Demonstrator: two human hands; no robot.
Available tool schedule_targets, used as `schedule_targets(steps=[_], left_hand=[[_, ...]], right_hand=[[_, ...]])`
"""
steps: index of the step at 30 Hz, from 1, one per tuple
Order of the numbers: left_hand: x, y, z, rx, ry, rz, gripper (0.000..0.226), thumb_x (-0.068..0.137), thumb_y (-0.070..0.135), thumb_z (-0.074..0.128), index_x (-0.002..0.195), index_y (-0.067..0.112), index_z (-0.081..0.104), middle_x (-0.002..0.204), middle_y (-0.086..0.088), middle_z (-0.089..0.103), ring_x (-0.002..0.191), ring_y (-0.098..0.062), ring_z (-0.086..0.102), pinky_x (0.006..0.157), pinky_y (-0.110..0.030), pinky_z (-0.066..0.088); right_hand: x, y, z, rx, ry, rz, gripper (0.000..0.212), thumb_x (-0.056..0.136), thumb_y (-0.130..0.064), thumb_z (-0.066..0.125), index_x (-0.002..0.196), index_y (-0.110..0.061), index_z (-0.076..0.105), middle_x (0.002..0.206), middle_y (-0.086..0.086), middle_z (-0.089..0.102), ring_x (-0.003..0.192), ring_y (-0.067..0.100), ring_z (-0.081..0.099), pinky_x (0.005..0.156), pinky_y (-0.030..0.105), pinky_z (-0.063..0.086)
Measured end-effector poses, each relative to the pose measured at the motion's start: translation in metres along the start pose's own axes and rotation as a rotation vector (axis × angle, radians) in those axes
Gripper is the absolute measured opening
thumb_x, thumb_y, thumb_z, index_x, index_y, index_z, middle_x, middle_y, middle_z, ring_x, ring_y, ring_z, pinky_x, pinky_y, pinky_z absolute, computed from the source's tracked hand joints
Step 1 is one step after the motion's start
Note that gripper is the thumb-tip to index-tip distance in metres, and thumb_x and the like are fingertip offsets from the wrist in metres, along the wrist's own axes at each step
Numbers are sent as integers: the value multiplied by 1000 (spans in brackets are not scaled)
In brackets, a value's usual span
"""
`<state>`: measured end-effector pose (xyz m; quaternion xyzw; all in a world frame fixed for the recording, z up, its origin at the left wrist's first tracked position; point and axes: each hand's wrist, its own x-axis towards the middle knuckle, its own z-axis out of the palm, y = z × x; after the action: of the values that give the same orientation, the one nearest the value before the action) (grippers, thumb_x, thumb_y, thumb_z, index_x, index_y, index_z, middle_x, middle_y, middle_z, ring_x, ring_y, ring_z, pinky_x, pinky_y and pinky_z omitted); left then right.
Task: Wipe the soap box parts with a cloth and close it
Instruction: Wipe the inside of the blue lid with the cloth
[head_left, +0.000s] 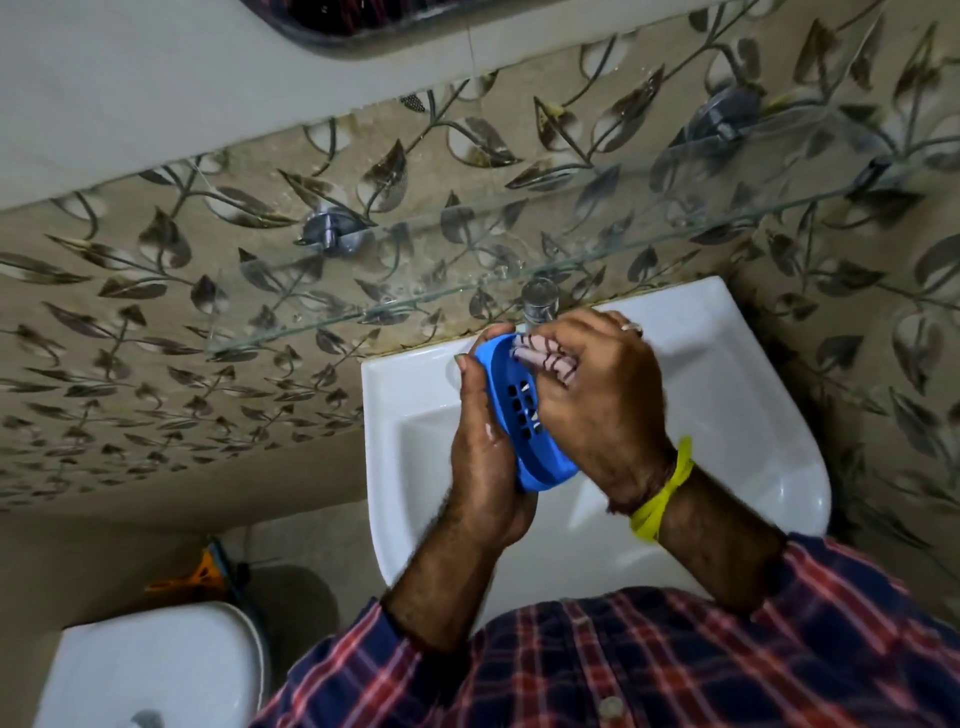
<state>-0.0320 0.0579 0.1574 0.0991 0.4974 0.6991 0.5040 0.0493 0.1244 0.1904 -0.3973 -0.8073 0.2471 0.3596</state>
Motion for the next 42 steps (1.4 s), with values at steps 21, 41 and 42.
schedule_targets(steps=[21,41,42], left_hand=[[-2,-3,-5,43,-16,87,64,95,64,35,141,24,56,126,-8,70,112,-26,67,97,-45,52],[6,1,-8,206,-30,187,54,96,61,34,131,30,60,114,-3,70,99,-21,66,82,-36,56],[6,1,-6,220,-26,195,54,96,61,34,132,30,59,114,-4,68,99,-22,65,83,-37,55]], right_hand=[[-3,-3,7,-137,-33,-29,11,78,-10,68,88,-9,71,90,6,65,88,31,59,72,40,50],[-17,9,2,-199,-287,3,6,86,-20,69,87,-16,73,91,-1,63,89,26,61,68,32,47],[-17,9,2,-187,-274,21,6,86,-20,69,86,-15,72,92,0,63,88,26,61,69,33,47]])
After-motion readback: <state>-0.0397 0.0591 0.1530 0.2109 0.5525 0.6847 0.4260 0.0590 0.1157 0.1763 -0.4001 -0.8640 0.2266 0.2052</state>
